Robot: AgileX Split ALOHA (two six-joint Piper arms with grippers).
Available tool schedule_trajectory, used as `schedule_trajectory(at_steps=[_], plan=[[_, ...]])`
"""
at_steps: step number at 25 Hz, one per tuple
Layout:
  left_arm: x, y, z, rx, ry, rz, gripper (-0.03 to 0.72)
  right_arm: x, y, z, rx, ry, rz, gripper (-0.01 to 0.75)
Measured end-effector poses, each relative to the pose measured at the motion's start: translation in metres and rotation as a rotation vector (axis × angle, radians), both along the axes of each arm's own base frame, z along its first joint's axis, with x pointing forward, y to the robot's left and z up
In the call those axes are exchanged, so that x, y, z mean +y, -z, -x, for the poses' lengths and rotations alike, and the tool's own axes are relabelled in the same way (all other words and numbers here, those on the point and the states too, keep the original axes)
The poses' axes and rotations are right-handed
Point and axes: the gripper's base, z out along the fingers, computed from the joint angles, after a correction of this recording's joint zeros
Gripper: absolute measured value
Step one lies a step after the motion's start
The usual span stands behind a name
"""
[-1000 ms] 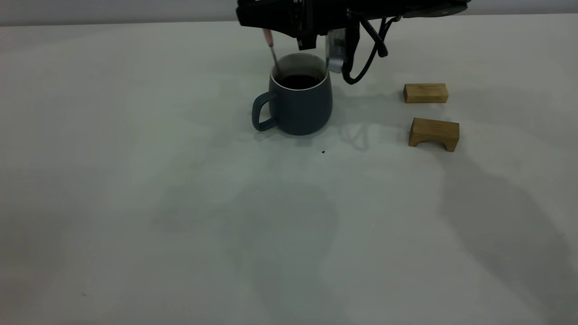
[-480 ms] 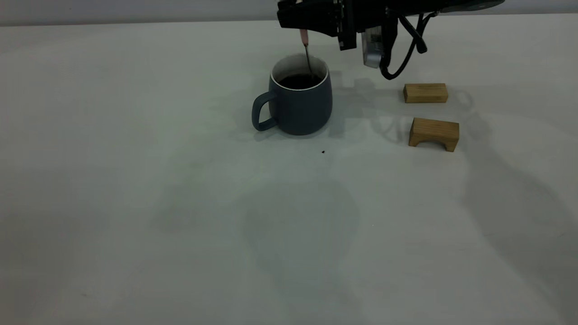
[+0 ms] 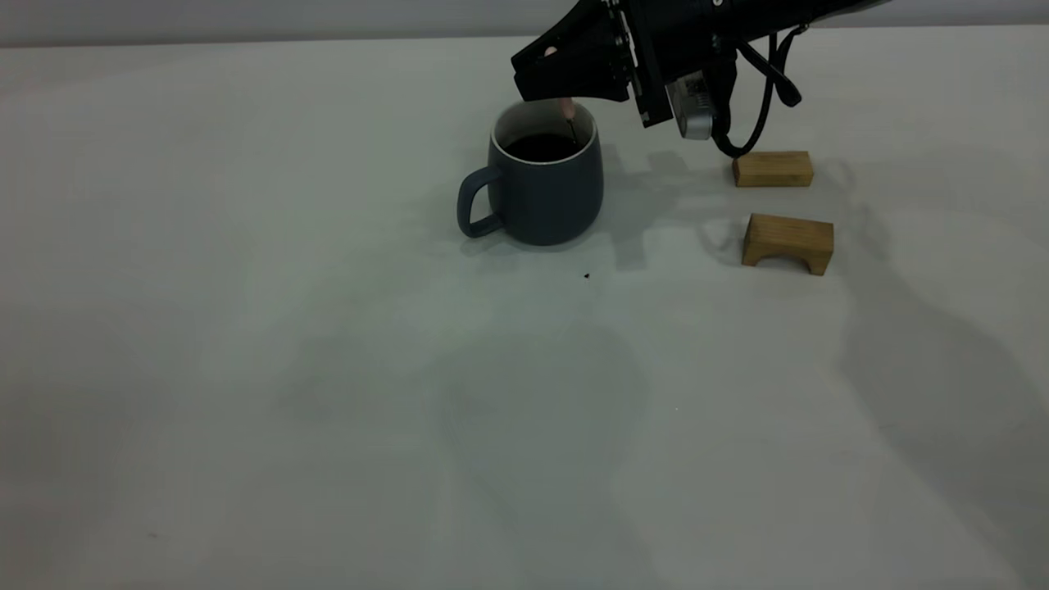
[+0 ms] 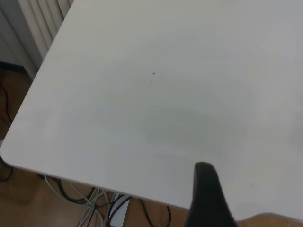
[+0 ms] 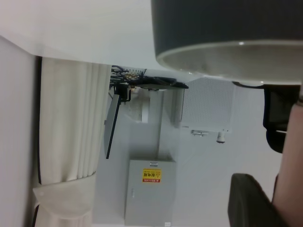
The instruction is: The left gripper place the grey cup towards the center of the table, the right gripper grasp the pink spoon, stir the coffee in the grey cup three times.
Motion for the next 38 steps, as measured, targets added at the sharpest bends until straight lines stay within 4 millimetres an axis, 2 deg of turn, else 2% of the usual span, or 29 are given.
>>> schedule_trajectory(at_steps=[2, 3, 6, 10, 13, 17, 21, 27, 30, 33, 36, 38], plan=[[0.000, 0.000, 0.000, 0.000, 0.000, 0.000, 0.567, 0.000, -0.004, 0.000, -0.014, -0.009, 0.012, 0.158], [0.000, 0.000, 0.000, 0.000, 0.000, 0.000, 0.567, 0.000, -0.009, -0.001, -0.030, -0.017, 0.018, 0.198], [0.000, 0.000, 0.000, 0.000, 0.000, 0.000, 0.567, 0.000, -0.026, -0.001, -0.106, -0.057, 0.048, 0.379], [0.000, 0.000, 0.000, 0.000, 0.000, 0.000, 0.567, 0.005, -0.057, 0.002, -0.302, -0.171, 0.105, 0.621], [0.000, 0.000, 0.000, 0.000, 0.000, 0.000, 0.567, 0.012, -0.087, 0.008, -0.513, -0.309, 0.172, 0.689], [0.000, 0.000, 0.000, 0.000, 0.000, 0.000, 0.567, 0.019, -0.136, 0.027, -0.850, -0.610, 0.342, 0.657], [0.000, 0.000, 0.000, 0.000, 0.000, 0.000, 0.567, 0.021, -0.192, 0.048, -1.128, -0.863, 0.500, 0.544], [0.000, 0.000, 0.000, 0.000, 0.000, 0.000, 0.567, 0.010, -0.271, 0.075, -1.361, -0.911, 0.593, 0.366], [0.000, 0.000, 0.000, 0.000, 0.000, 0.000, 0.567, -0.006, -0.321, 0.099, -1.547, -0.993, 0.716, 0.285], [0.000, 0.000, 0.000, 0.000, 0.000, 0.000, 0.567, -0.031, -0.377, 0.134, -1.655, -0.999, 0.907, 0.217], [0.000, 0.000, 0.000, 0.000, 0.000, 0.000, 0.567, -0.056, -0.423, 0.173, -1.728, -0.967, 1.100, 0.187], [0.000, 0.000, 0.000, 0.000, 0.000, 0.000, 0.567, -0.073, -0.444, 0.205, -1.766, -0.950, 1.200, 0.183]])
